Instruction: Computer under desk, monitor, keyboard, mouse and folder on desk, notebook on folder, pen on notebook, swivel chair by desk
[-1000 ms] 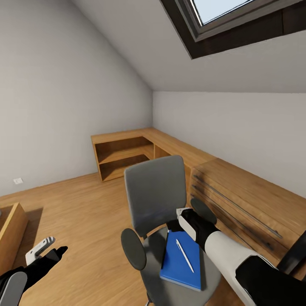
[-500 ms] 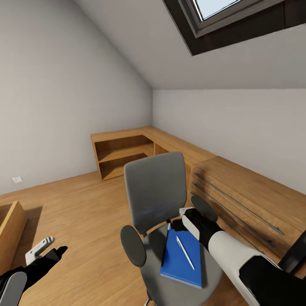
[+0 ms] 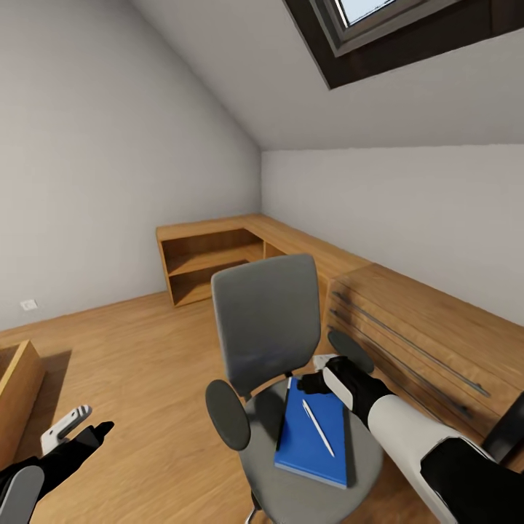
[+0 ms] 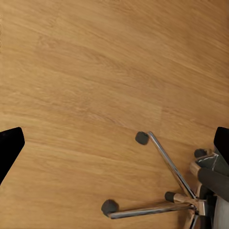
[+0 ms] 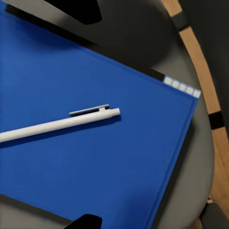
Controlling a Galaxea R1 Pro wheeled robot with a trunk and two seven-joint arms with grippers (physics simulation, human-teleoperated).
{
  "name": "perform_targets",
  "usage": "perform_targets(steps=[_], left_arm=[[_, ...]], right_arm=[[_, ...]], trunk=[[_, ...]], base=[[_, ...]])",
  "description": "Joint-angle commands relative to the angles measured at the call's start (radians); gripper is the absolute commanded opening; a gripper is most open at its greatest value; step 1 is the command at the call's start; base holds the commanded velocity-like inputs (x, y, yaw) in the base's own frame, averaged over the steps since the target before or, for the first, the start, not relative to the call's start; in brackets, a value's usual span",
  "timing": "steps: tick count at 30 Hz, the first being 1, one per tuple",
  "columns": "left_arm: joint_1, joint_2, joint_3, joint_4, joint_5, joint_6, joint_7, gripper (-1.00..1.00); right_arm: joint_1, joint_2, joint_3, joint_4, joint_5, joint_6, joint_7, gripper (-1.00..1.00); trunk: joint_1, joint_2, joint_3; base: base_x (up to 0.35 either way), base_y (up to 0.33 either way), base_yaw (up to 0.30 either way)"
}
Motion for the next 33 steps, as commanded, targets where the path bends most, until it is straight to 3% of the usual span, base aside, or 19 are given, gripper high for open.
perform_targets(steps=[1, 8, 33], left_arm=[[-0.001, 0.000, 0.004, -0.001, 0.011, 0.003, 0.009, 1.00], [-0.001, 0.000, 0.011, -0.001, 0.011, 0.003, 0.008, 1.00], [-0.001, 0.000, 0.011, -0.001, 0.011, 0.003, 0.008, 1.00]], right_arm=[[-0.001, -0.006, 0.007, -0.002, -0.010, 0.003, 0.007, 1.00], [-0.001, -0.023, 0.005, -0.002, -0.011, 0.001, 0.037, 1.00], [-0.001, -0.024, 0.006, -0.002, -0.012, -0.002, 0.039, 1.00]], trunk=[[0.004, -0.008, -0.004], [0.031, -0.057, -0.026], [0.127, -0.232, -0.105]], base=[[0.000, 0.000, 0.000], [0.000, 0.000, 0.000], [0.000, 0.000, 0.000]])
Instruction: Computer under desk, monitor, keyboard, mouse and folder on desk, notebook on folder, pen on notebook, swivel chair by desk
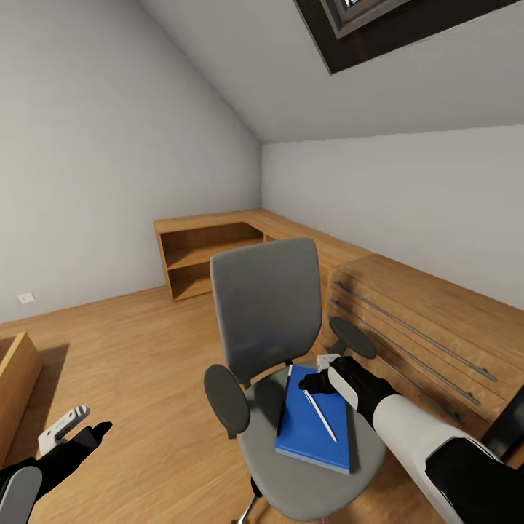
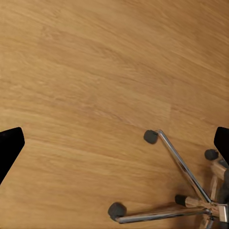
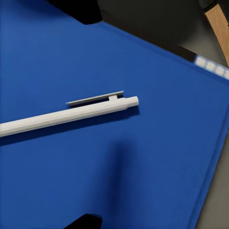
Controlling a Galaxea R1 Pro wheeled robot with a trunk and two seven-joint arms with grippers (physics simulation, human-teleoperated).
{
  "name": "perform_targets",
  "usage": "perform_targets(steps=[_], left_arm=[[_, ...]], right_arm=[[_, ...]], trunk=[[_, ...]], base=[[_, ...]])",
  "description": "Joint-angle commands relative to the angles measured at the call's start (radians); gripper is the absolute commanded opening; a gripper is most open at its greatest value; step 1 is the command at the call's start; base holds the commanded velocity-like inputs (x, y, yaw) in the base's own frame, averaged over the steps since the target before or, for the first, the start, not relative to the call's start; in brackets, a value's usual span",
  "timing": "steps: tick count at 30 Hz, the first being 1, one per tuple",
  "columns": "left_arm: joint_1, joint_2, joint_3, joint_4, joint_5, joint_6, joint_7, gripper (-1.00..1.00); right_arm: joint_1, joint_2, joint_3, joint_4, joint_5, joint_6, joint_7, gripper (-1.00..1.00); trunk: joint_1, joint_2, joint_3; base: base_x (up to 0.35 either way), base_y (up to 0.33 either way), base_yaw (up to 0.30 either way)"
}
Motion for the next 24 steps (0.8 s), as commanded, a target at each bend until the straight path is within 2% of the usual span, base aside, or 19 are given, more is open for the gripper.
perform_targets(steps=[1, 5, 24], left_arm=[[-0.001, 0.000, 0.000, -0.001, 0.011, 0.003, 0.009, 1.00], [-0.001, 0.000, 0.000, -0.001, 0.011, 0.003, 0.009, 1.00], [-0.001, 0.000, 0.000, -0.001, 0.011, 0.003, 0.009, 1.00]], right_arm=[[-0.001, -0.001, 0.005, -0.002, -0.005, 0.004, -0.003, 1.00], [-0.001, -0.001, 0.005, -0.002, -0.005, 0.003, -0.003, 1.00], [-0.001, 0.001, 0.007, -0.002, -0.005, 0.003, -0.003, 1.00]], trunk=[[0.004, -0.008, -0.004], [0.019, -0.036, -0.017], [0.019, -0.036, -0.017]], base=[[0.000, 0.000, 0.000], [0.000, 0.000, 0.000], [0.000, 0.000, 0.000]])
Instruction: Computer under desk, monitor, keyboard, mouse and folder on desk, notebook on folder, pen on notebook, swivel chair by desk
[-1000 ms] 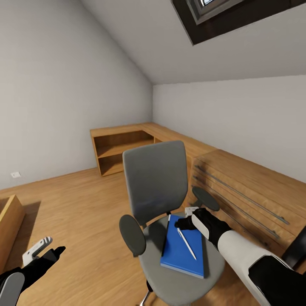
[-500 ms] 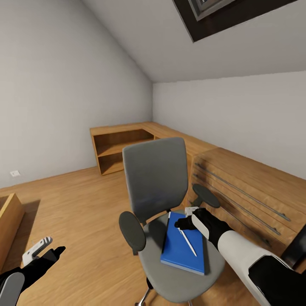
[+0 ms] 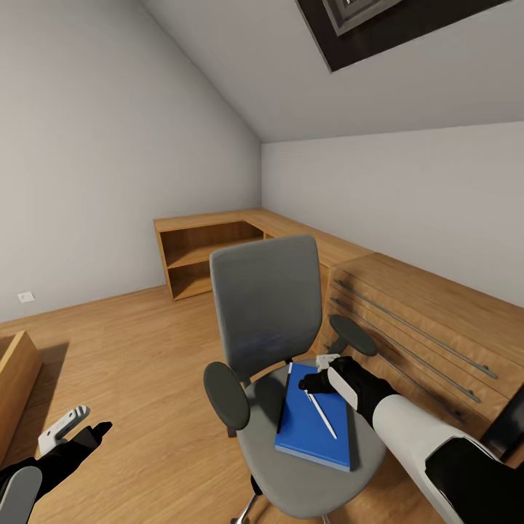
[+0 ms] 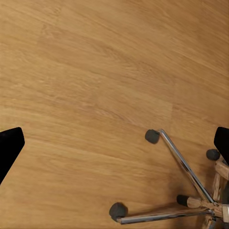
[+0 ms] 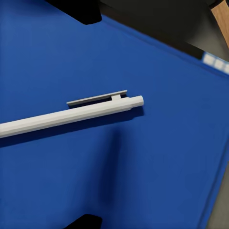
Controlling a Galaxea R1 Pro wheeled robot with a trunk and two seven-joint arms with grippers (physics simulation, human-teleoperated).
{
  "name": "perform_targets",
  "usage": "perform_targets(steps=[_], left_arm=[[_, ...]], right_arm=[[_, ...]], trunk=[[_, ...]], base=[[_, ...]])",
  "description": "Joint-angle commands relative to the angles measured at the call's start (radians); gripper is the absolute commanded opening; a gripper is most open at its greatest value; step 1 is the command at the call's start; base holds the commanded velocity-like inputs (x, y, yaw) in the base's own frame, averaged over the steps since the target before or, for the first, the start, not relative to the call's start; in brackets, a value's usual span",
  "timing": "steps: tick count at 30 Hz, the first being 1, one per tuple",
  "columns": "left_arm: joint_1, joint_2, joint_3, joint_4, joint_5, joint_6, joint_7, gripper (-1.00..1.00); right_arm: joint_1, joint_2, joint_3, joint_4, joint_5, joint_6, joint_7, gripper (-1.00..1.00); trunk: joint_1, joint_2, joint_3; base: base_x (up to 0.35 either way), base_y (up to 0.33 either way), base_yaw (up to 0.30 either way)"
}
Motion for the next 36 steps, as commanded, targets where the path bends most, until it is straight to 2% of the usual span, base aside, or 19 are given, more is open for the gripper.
perform_targets(steps=[1, 16, 21, 33, 36], left_arm=[[-0.001, 0.000, 0.000, -0.001, 0.011, 0.003, 0.009, 1.00], [-0.001, 0.000, 0.000, -0.001, 0.011, 0.003, 0.009, 1.00], [-0.001, 0.000, 0.001, -0.001, 0.011, 0.003, 0.009, 1.00], [-0.001, 0.000, 0.002, -0.001, 0.011, 0.003, 0.009, 1.00], [-0.001, 0.000, 0.001, -0.001, 0.011, 0.003, 0.009, 1.00]], right_arm=[[-0.001, -0.001, 0.005, -0.001, -0.004, 0.004, -0.003, 1.00], [-0.001, -0.001, 0.006, -0.001, -0.004, 0.004, -0.003, 1.00], [-0.001, -0.001, 0.006, -0.001, -0.004, 0.004, -0.003, 1.00], [-0.001, -0.001, 0.006, -0.001, -0.004, 0.004, -0.003, 1.00], [-0.001, -0.001, 0.006, -0.001, -0.004, 0.004, -0.003, 1.00]], trunk=[[0.000, 0.000, -0.001], [0.000, 0.000, -0.001], [0.019, -0.035, -0.017], [0.019, -0.035, -0.017], [0.031, -0.056, -0.026]], base=[[0.000, 0.000, 0.000], [0.000, 0.000, 0.000], [0.000, 0.000, 0.000], [0.000, 0.000, 0.000], [0.000, 0.000, 0.000]])
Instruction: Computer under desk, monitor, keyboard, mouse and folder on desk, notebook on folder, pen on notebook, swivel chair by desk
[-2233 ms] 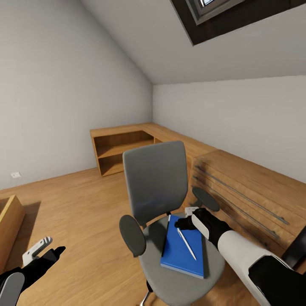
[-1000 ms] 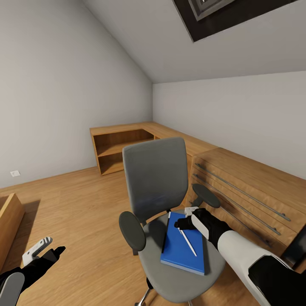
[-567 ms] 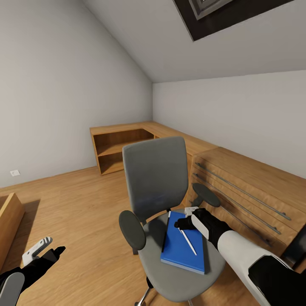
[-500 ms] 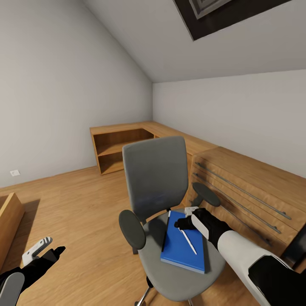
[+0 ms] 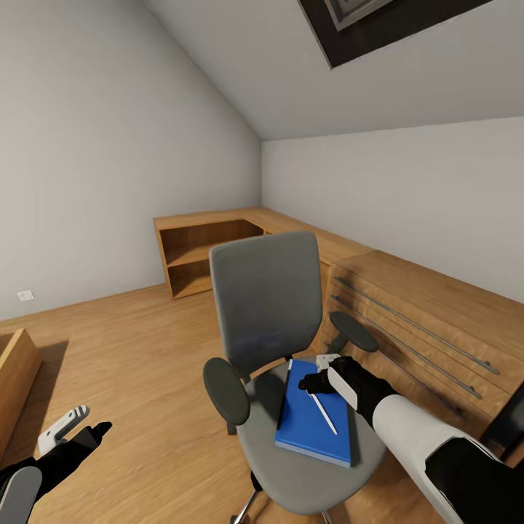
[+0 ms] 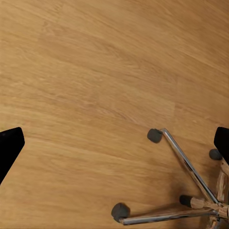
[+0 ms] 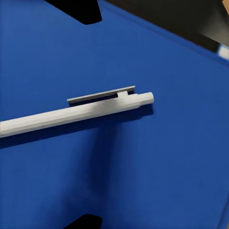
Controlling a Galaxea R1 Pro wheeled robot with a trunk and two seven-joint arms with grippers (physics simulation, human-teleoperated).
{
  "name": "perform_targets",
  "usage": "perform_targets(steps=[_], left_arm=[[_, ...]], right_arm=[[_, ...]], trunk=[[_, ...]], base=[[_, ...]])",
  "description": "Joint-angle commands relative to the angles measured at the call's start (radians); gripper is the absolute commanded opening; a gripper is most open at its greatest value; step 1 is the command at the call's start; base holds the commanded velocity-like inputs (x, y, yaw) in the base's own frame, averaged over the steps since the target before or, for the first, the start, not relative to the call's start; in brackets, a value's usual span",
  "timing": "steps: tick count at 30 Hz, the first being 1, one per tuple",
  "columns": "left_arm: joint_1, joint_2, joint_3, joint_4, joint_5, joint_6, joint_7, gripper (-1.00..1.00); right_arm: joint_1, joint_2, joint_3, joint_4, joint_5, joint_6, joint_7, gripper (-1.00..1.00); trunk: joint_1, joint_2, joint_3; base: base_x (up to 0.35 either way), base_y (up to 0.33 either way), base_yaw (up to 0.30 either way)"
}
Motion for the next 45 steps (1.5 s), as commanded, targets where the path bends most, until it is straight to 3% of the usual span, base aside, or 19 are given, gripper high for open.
perform_targets(steps=[1, 12, 17, 45], left_arm=[[-0.001, 0.000, 0.000, -0.001, 0.011, 0.003, 0.009, 1.00], [-0.001, 0.000, 0.001, -0.001, 0.011, 0.003, 0.009, 1.00], [-0.001, 0.000, 0.000, -0.001, 0.011, 0.003, 0.009, 1.00], [-0.001, 0.000, 0.001, -0.001, 0.011, 0.005, 0.009, 1.00]], right_arm=[[-0.001, -0.001, 0.004, -0.001, -0.005, 0.004, -0.003, 1.00], [-0.001, -0.001, 0.004, -0.001, -0.004, 0.004, -0.003, 1.00], [-0.001, -0.001, 0.004, -0.001, -0.004, 0.004, -0.003, 1.00], [-0.001, 0.000, 0.006, -0.001, -0.004, 0.004, -0.003, 1.00]], trunk=[[0.004, -0.008, -0.004], [0.011, -0.022, -0.010], [0.031, -0.057, -0.026], [0.031, -0.057, -0.026]], base=[[0.000, 0.000, 0.000], [0.000, 0.000, 0.000], [0.000, 0.000, 0.000], [0.000, 0.000, 0.000]])
